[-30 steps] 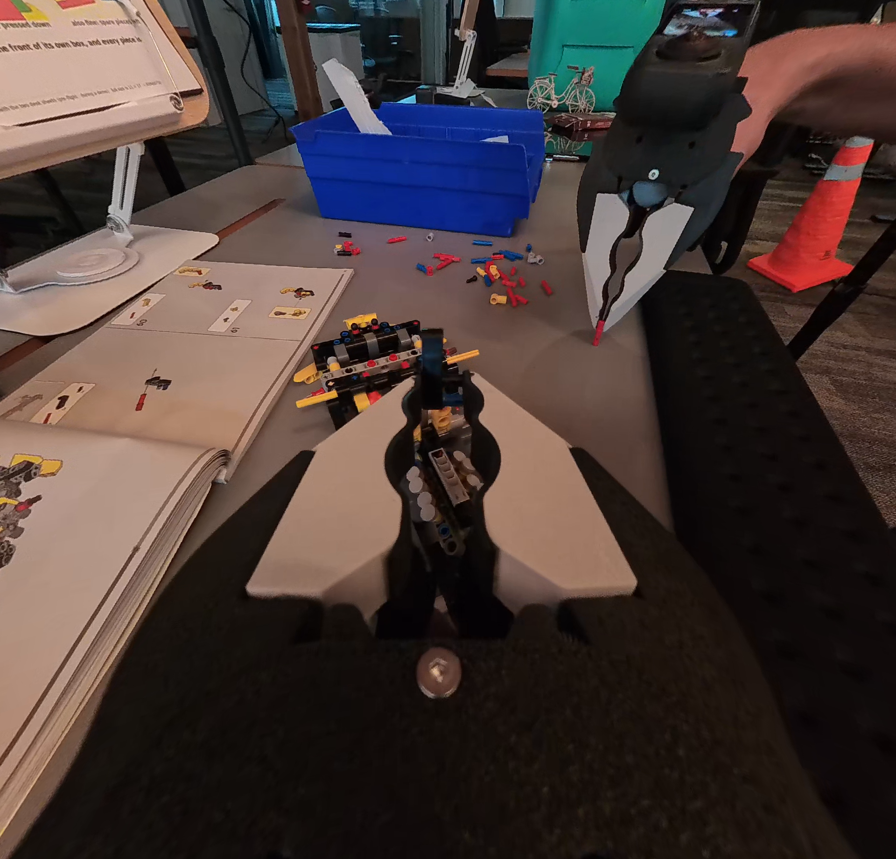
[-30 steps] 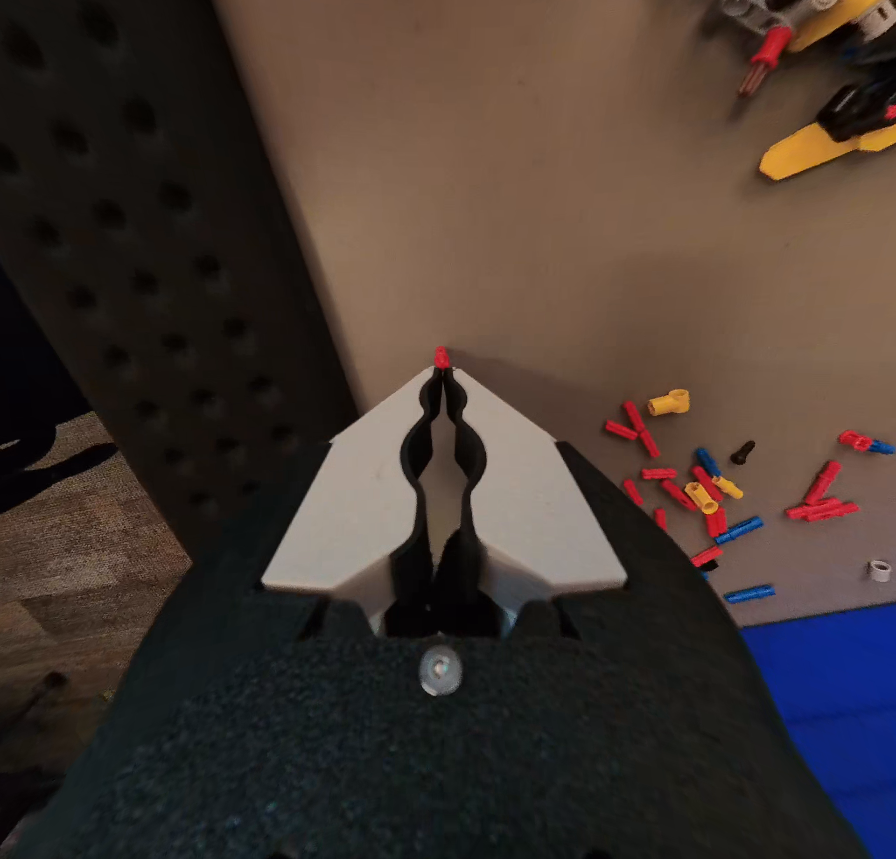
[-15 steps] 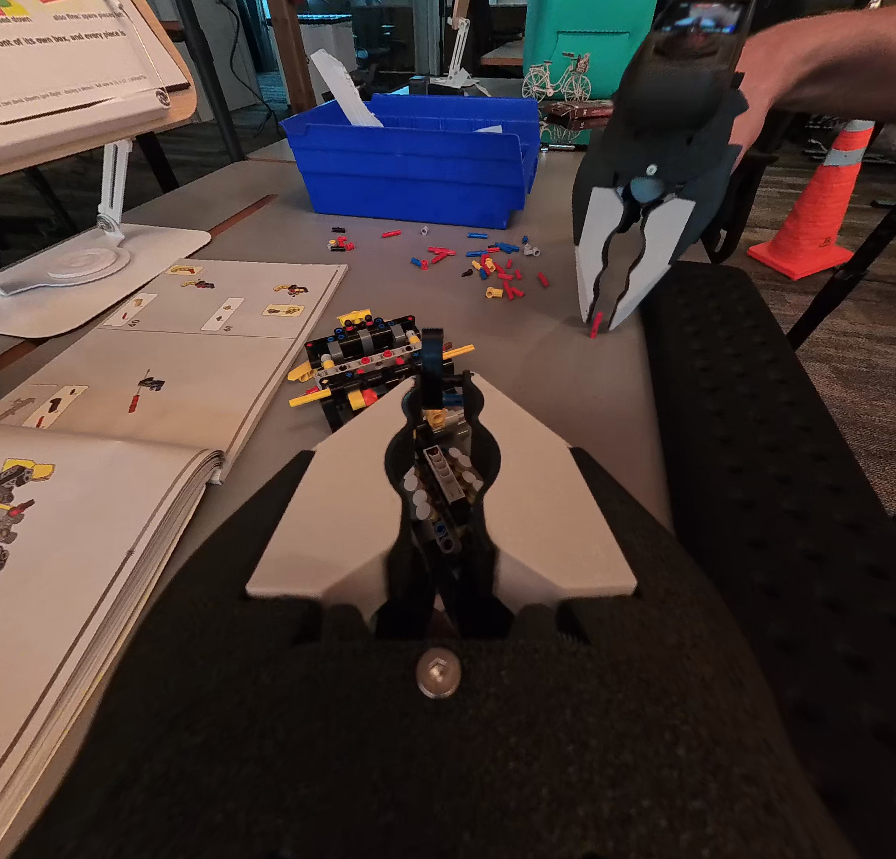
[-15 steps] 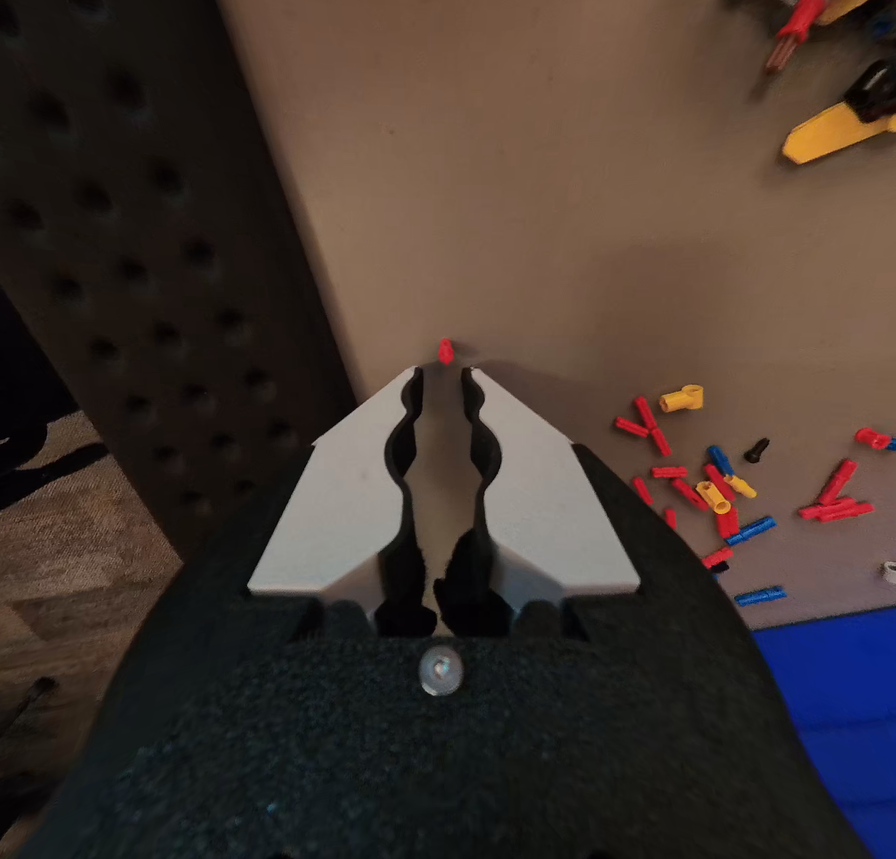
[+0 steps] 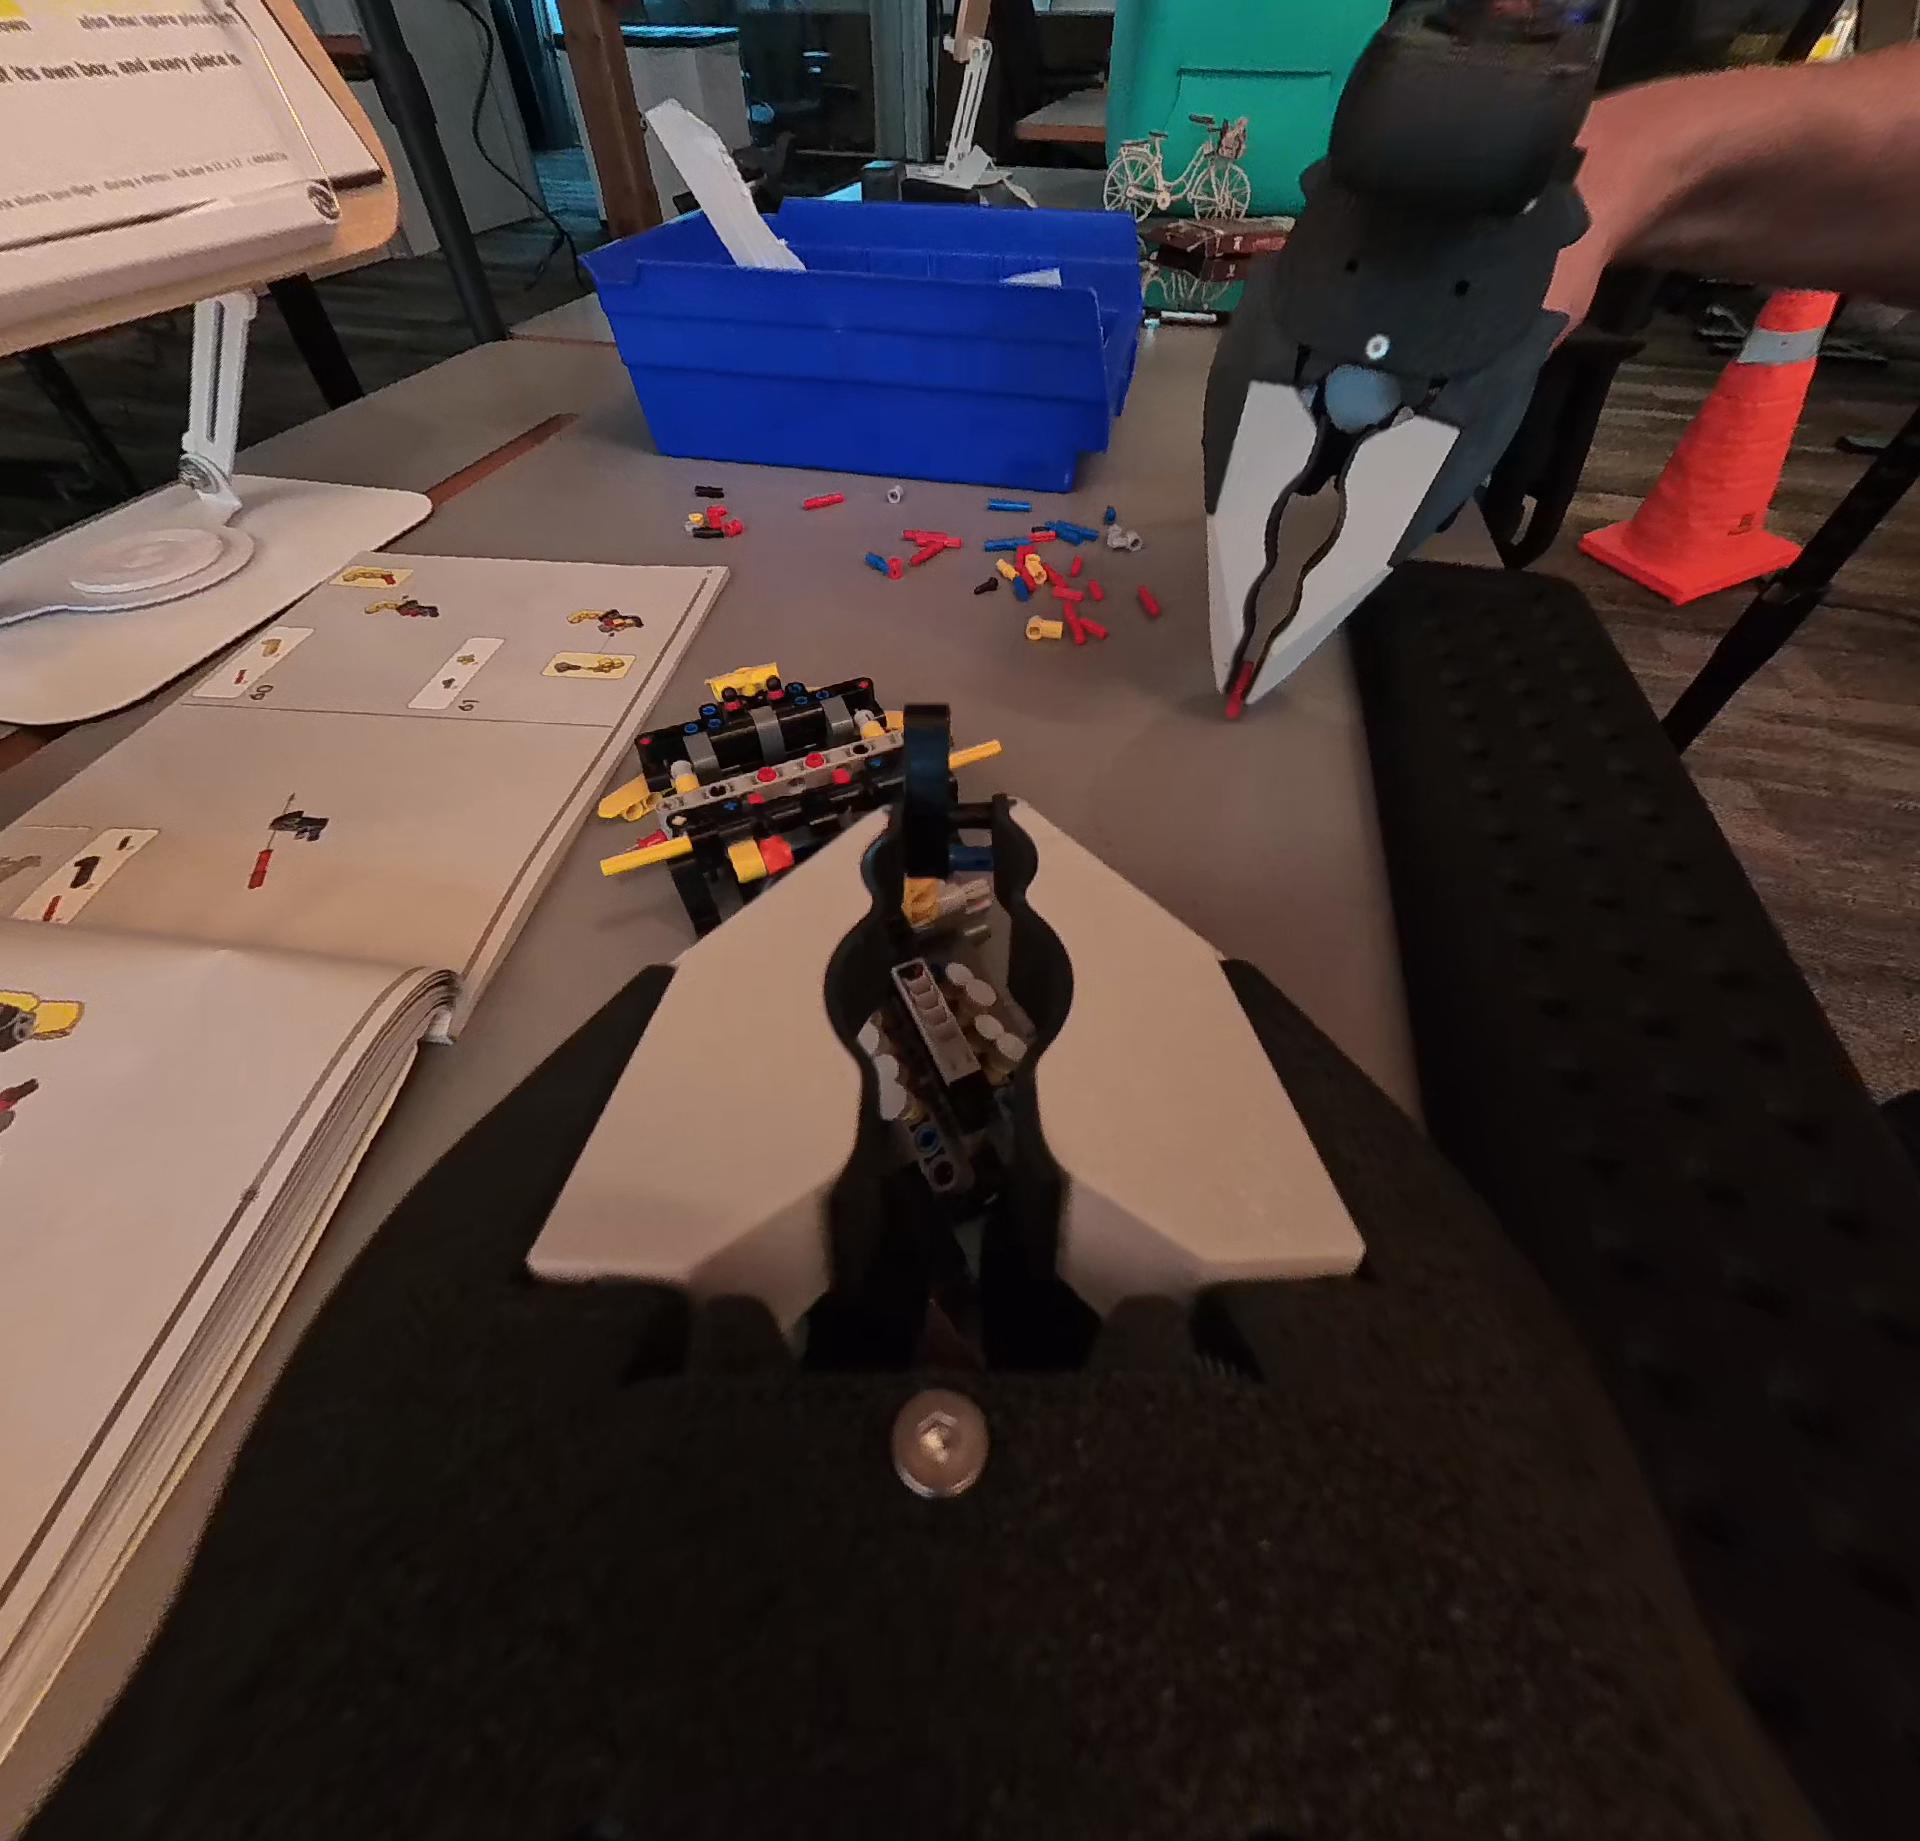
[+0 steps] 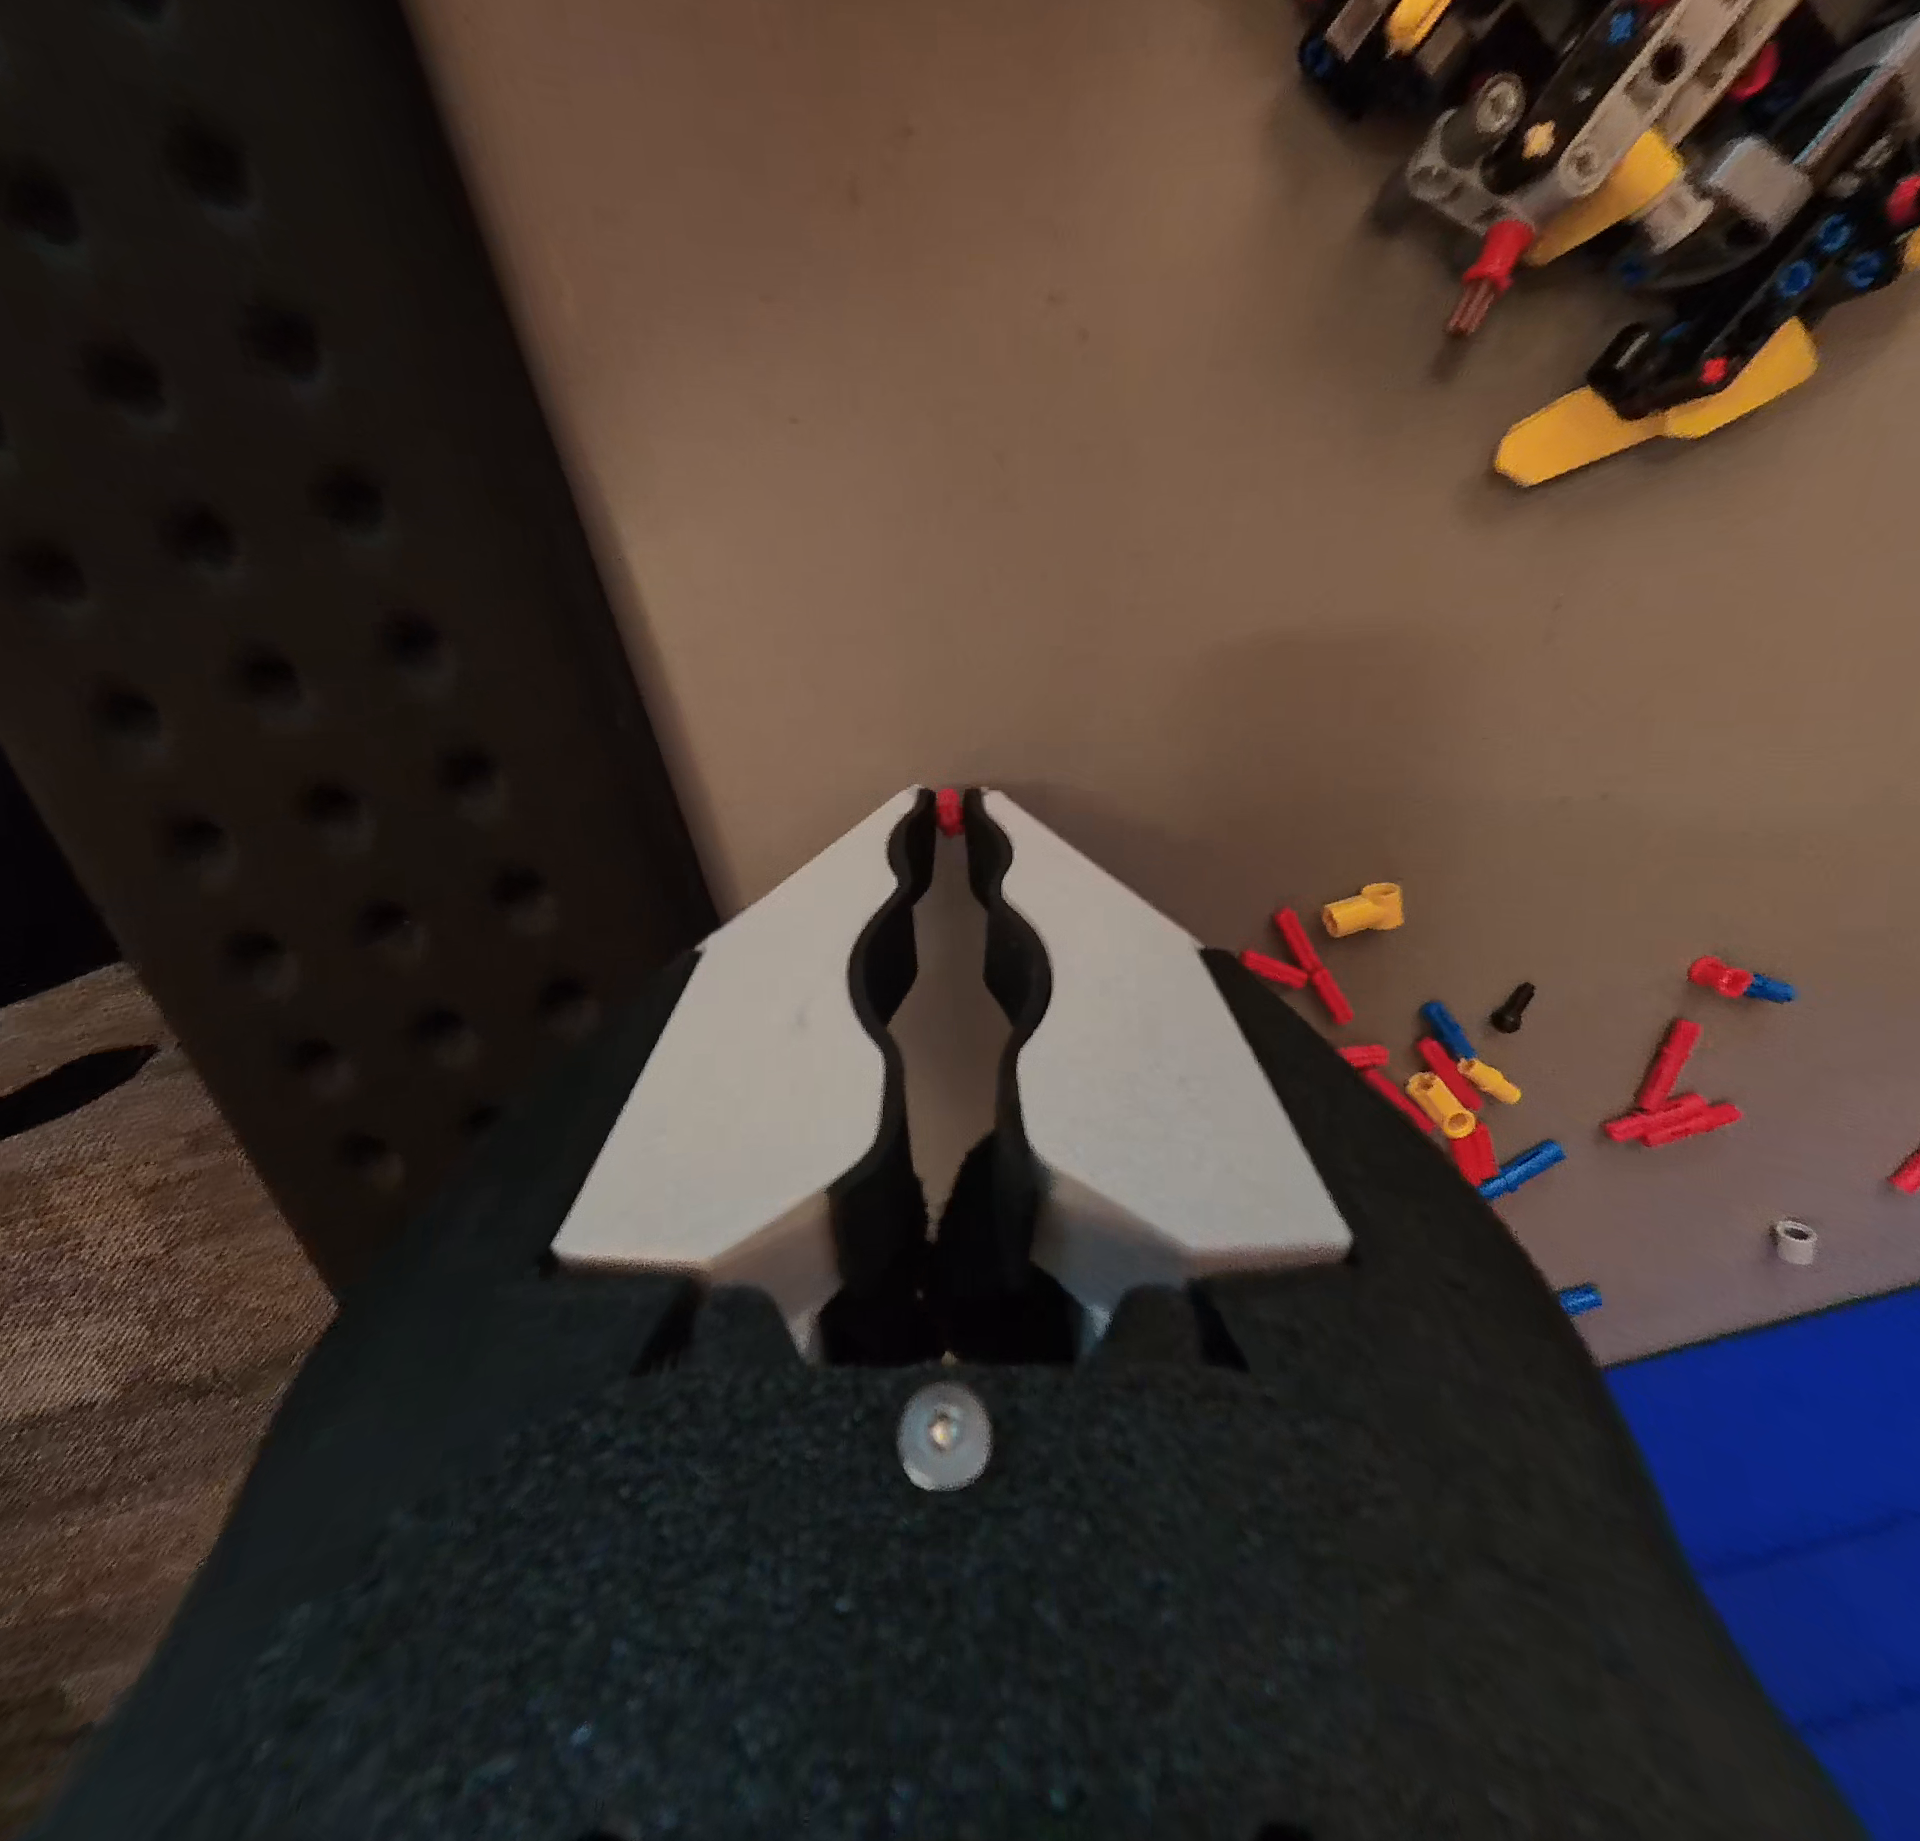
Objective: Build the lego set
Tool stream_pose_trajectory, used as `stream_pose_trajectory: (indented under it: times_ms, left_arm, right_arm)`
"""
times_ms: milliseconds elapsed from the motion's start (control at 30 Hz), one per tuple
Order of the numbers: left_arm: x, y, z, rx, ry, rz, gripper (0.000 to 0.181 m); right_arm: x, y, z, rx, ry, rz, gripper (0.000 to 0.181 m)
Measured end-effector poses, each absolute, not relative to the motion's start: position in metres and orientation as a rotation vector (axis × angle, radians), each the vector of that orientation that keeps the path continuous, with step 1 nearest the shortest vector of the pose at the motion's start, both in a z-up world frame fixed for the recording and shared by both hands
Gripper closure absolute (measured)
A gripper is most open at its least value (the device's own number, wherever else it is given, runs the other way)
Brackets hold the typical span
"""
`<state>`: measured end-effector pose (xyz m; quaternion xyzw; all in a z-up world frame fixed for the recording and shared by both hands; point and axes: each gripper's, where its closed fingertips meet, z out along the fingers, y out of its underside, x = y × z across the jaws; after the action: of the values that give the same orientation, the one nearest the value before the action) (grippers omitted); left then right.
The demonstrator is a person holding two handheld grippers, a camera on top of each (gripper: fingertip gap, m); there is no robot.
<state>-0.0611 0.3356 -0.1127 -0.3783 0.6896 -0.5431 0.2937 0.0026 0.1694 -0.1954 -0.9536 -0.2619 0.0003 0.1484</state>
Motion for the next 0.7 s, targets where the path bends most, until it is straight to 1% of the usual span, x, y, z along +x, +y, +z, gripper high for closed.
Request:
stream_pose_trajectory:
  times_ms: [100, 233, 300, 400, 500, 633, 700]
  left_arm:
    - [-0.062, 0.333, -0.1, -1.011, 1.771, -1.531, 0.164]
    - [-0.064, 0.327, -0.083, -1.001, 1.68, -1.638, 0.165]
    - [-0.063, 0.329, -0.079, -1.004, 1.635, -1.641, 0.165]
    - [-0.061, 0.339, -0.075, -1.02, 1.572, -1.612, 0.165]
    - [-0.06, 0.348, -0.071, -1.026, 1.527, -1.564, 0.165]
    - [-0.058, 0.352, -0.07, -0.997, 1.508, -1.485, 0.165]
    - [-0.057, 0.354, -0.07, -0.999, 1.497, -1.463, 0.165]
  right_arm:
    - [-0.005, 0.199, -0.169, -2.58, -0.67, -0.084, 0.177]
    - [-0.041, 0.277, -0.08, -2.057, -0.371, -0.178, 0.177]
    - [-0.054, 0.303, -0.059, -1.882, -0.245, -0.189, 0.177]
    - [-0.061, 0.328, -0.049, -1.657, -0.08, -0.206, 0.177]
    - [-0.068, 0.341, -0.054, -1.58, 0.009, -0.2, 0.178]
    - [-0.069, 0.352, -0.05, -1.558, 0.032, -0.248, 0.178]
    - [-0.068, 0.357, -0.058, -1.593, 0.058, -0.21, 0.177]
